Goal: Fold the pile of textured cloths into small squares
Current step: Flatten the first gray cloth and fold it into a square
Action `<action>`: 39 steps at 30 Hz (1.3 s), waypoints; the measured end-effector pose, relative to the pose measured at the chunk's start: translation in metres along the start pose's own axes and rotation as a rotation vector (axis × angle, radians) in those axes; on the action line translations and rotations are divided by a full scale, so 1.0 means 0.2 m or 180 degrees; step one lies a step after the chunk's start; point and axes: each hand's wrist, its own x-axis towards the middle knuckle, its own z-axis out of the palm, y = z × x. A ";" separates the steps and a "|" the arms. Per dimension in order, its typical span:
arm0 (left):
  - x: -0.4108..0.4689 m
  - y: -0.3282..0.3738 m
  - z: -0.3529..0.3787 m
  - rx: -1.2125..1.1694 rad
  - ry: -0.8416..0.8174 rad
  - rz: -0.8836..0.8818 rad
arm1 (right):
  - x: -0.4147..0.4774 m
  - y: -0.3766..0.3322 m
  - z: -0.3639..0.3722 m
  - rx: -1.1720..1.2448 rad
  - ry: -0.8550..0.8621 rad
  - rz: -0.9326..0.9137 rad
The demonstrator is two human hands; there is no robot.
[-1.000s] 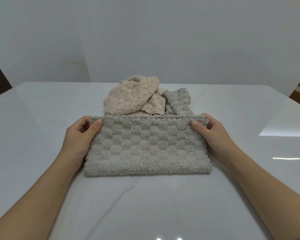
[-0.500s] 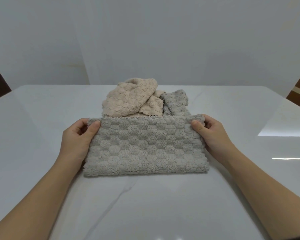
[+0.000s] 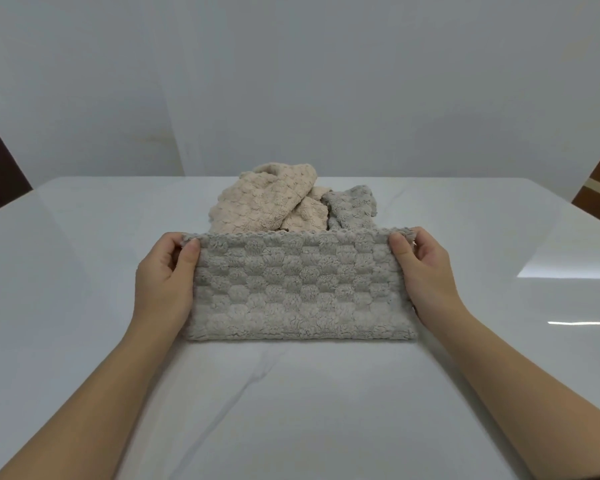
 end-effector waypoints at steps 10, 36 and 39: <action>-0.19 0.29 -0.10 0.1144 0.0211 0.0077 | -0.18 -0.23 -0.06 -0.1467 0.0178 -0.0433; -0.37 0.20 0.24 0.2986 -0.1944 0.0555 | -0.33 -0.11 0.25 -0.3874 -0.1882 -0.0527; -0.38 0.12 0.24 0.3305 -0.2271 0.0241 | -0.37 -0.02 0.28 -0.4228 -0.2286 -0.0214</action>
